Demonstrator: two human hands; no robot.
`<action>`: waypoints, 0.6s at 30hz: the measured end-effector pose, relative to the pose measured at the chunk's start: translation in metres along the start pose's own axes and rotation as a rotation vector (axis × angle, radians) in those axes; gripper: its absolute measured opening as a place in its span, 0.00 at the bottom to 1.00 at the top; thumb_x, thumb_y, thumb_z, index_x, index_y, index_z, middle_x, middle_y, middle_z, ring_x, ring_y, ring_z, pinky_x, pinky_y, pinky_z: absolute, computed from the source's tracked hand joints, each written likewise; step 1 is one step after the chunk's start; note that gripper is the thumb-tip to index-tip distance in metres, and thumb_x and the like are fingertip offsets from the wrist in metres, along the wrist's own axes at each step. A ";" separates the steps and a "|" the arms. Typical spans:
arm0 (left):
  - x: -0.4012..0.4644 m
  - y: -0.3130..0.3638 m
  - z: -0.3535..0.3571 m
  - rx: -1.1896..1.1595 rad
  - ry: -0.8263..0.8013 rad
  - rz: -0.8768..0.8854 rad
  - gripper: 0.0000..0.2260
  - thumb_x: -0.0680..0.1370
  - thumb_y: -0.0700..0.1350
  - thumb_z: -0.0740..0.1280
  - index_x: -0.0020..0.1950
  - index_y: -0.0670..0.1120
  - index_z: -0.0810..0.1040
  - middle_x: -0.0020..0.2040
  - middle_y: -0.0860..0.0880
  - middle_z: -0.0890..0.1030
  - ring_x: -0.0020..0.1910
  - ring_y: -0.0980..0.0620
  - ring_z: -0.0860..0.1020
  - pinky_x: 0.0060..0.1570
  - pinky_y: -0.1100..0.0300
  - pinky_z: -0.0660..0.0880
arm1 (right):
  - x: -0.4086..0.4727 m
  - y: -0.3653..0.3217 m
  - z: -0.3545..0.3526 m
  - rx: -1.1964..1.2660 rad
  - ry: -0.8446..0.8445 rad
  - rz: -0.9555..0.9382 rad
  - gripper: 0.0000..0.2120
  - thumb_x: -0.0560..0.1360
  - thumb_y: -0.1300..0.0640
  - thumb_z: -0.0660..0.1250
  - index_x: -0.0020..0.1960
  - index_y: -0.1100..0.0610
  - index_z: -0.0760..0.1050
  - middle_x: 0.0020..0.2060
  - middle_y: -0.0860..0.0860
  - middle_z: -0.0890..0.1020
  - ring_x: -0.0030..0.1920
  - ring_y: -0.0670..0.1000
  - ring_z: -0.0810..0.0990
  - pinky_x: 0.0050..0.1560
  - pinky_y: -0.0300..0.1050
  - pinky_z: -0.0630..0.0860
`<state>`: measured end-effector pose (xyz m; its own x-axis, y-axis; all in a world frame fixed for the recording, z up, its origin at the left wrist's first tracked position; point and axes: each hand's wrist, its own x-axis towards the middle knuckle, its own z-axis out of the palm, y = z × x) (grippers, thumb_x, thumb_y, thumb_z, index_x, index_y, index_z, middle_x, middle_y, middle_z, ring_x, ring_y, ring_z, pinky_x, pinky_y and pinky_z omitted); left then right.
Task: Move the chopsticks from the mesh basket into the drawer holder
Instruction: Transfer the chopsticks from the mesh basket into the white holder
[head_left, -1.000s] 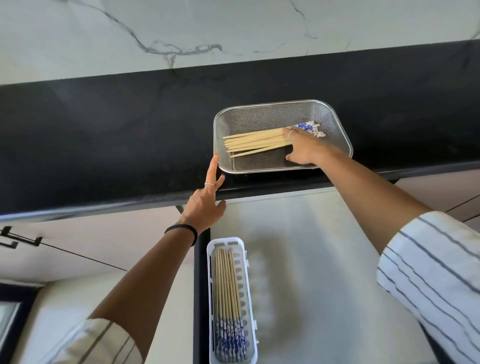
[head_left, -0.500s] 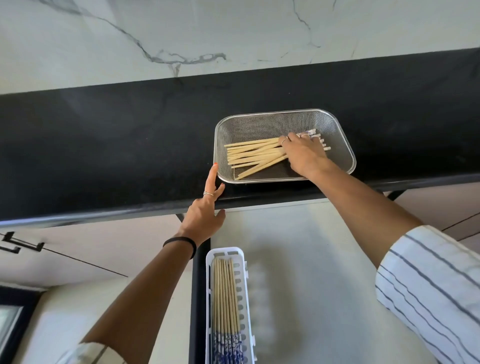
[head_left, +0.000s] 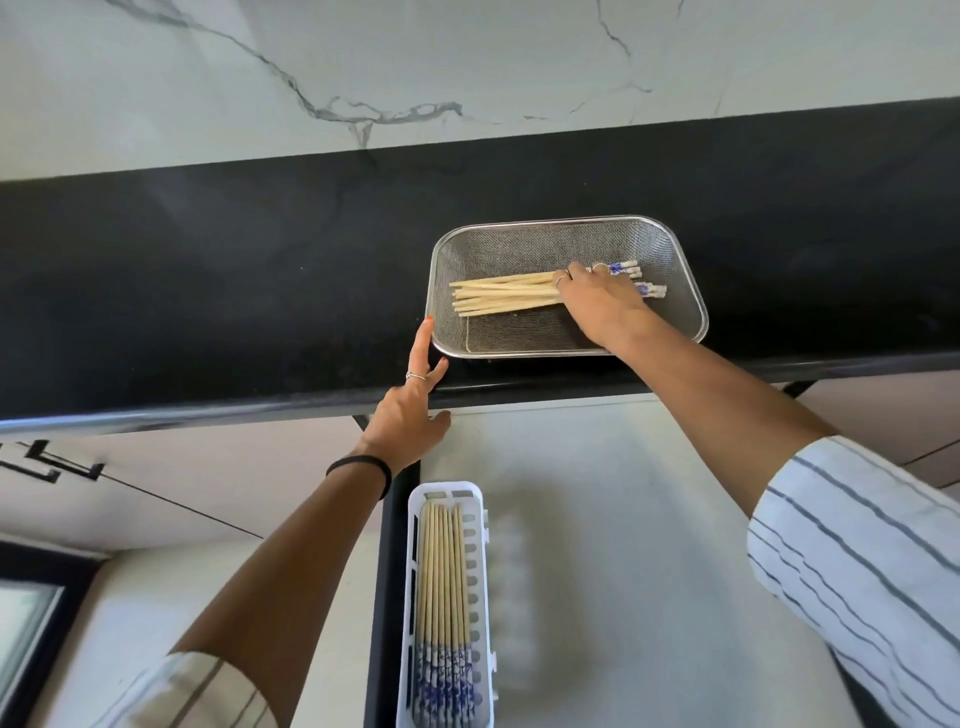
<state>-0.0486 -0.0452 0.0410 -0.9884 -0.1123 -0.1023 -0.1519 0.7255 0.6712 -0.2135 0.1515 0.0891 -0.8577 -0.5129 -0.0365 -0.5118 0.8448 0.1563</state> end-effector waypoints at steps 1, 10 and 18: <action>0.000 0.001 -0.001 0.000 -0.008 -0.009 0.48 0.75 0.33 0.65 0.75 0.58 0.31 0.73 0.48 0.66 0.33 0.69 0.64 0.48 0.64 0.72 | 0.001 0.000 -0.001 -0.013 0.004 0.003 0.24 0.75 0.71 0.61 0.69 0.60 0.63 0.62 0.58 0.71 0.63 0.61 0.71 0.58 0.61 0.71; -0.001 0.007 -0.004 -0.031 -0.046 -0.017 0.50 0.74 0.32 0.66 0.74 0.56 0.29 0.75 0.46 0.62 0.50 0.48 0.78 0.46 0.69 0.70 | -0.010 0.005 -0.015 0.091 0.189 0.000 0.20 0.74 0.73 0.56 0.65 0.63 0.67 0.48 0.61 0.82 0.47 0.62 0.81 0.43 0.54 0.73; 0.001 0.010 -0.007 0.010 -0.060 -0.021 0.50 0.74 0.34 0.68 0.74 0.57 0.30 0.74 0.46 0.64 0.49 0.50 0.80 0.49 0.64 0.70 | -0.048 -0.008 -0.070 0.307 0.319 -0.037 0.12 0.76 0.67 0.60 0.58 0.60 0.73 0.43 0.58 0.82 0.36 0.57 0.75 0.35 0.48 0.69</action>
<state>-0.0508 -0.0427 0.0530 -0.9831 -0.0869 -0.1609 -0.1728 0.7302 0.6610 -0.1645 0.1584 0.1591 -0.8048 -0.5247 0.2773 -0.5744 0.8063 -0.1411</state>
